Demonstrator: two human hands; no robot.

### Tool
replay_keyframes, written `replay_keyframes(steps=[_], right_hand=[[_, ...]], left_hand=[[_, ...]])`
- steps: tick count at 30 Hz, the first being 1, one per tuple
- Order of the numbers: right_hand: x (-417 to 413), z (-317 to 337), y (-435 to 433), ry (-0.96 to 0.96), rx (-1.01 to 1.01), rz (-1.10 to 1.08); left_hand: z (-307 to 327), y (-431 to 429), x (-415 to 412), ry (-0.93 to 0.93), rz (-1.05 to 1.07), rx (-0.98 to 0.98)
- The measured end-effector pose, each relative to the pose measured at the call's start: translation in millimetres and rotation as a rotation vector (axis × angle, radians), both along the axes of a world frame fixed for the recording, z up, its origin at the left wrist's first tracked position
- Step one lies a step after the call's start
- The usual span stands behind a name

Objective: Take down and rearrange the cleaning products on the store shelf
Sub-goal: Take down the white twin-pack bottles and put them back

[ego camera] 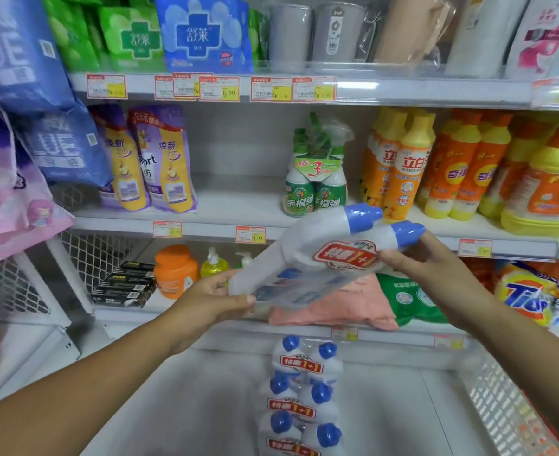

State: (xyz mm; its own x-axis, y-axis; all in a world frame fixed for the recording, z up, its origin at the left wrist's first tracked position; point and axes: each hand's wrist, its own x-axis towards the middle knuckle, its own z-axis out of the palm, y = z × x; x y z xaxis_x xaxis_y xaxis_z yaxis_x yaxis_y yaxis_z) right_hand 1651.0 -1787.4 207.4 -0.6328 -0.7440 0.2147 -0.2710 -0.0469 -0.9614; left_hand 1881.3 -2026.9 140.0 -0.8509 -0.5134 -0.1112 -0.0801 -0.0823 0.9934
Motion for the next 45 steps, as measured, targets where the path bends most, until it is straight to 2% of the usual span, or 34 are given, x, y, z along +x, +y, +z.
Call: replay_keyframes(steps=[5, 8, 10, 12, 15, 20, 26, 28, 31, 33, 37, 41, 45], right_hand=[[14.9, 5.4, -42.9, -0.057, -0.142, -0.159], [9.2, 15.7, -61.0, -0.144, -0.193, -0.013], [9.5, 15.2, -71.8, -0.168, -0.094, 0.183], [18.5, 3.9, -86.7, -0.075, 0.079, 0.297], [27.2, -8.8, -115.6, 0.054, 0.072, 0.172], [14.0, 20.6, -172.6, 0.238, -0.051, 0.162], [-19.5, 38.6, -244.8, 0.248, -0.064, 0.106], [-30.4, 33.6, -261.6, 0.259, -0.030, 0.091], [-41.2, 22.3, -280.0, 0.281, 0.018, 0.105], [-47.2, 12.9, -290.5, 0.304, 0.057, 0.103], [-54.3, 1.9, -310.2, 0.232, 0.054, 0.054], [-55.6, -5.1, -326.2, 0.283, 0.073, -0.100], [-49.3, -28.6, -332.3, 0.296, 0.008, -0.084]], left_hand=[[-10.0, 1.4, -6.3, -0.073, 0.062, -0.006], [-11.2, -6.5, -7.7, -0.022, 0.072, 0.066], [-7.9, -22.3, -9.0, 0.032, 0.103, 0.085], [-5.7, -39.9, -12.2, 0.072, 0.133, 0.070], [-0.6, -60.8, -16.7, 0.076, 0.180, 0.009], [29.2, -113.1, -39.6, 0.145, 0.276, -0.187], [40.0, -185.7, -79.6, 0.063, 0.452, -0.737], [30.8, -200.1, -93.7, -0.011, 0.491, -0.851], [11.5, -217.2, -108.9, -0.262, 0.464, -0.942], [-2.9, -223.7, -115.8, -0.340, 0.499, -1.015], [-16.0, -229.3, -118.1, -0.299, 0.576, -1.094], [-29.8, -235.3, -113.4, -0.242, 0.564, -1.121], [-45.0, -236.3, -105.3, -0.208, 0.538, -1.245]])
